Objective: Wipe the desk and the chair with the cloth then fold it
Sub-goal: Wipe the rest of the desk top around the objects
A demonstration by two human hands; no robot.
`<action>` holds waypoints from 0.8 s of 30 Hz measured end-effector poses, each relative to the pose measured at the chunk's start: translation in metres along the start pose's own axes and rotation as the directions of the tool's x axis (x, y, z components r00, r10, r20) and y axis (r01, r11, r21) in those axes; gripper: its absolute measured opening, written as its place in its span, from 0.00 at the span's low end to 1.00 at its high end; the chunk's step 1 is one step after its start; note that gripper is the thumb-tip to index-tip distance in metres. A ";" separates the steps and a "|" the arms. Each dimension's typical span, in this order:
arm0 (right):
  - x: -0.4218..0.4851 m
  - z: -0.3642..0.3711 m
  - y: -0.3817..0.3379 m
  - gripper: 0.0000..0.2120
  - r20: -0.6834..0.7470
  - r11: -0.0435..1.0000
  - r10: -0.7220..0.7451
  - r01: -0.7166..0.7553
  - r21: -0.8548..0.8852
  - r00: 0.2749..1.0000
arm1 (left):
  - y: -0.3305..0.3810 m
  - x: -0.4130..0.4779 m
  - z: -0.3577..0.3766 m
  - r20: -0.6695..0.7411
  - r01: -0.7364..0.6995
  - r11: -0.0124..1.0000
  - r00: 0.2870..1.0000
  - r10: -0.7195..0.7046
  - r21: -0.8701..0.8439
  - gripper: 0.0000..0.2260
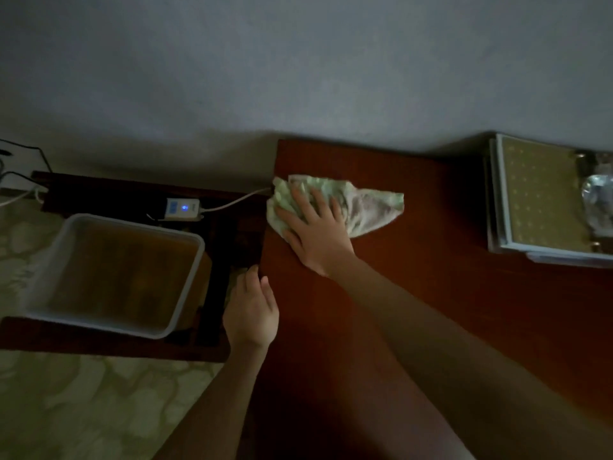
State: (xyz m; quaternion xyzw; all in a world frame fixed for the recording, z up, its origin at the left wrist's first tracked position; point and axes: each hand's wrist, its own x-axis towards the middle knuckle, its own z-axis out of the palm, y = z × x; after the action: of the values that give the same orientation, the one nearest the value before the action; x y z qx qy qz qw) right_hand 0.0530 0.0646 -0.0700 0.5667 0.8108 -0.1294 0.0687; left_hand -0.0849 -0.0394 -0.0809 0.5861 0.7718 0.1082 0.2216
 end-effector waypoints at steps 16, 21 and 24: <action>-0.168 0.030 0.091 0.30 -0.027 0.942 0.326 -0.322 0.097 0.945 | 0.065 -0.002 0.022 -0.093 -0.199 0.947 0.969 0.229 0.254 0.24; -0.087 0.008 0.143 0.26 -0.161 0.889 0.449 -0.420 0.184 0.879 | 0.085 -0.010 0.045 -0.063 -0.217 0.937 0.968 0.242 0.273 0.26; -0.039 -0.003 0.168 0.26 -0.239 0.854 0.516 -0.470 0.224 0.823 | 0.084 -0.009 0.049 -0.115 -0.191 0.943 0.967 0.229 0.274 0.26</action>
State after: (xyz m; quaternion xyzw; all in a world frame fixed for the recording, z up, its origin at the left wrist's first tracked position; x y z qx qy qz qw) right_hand 0.2241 0.0849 -0.0790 0.7736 0.6246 -0.0853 -0.0639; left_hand 0.0117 -0.0280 -0.0863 0.6796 0.7264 0.0714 0.0732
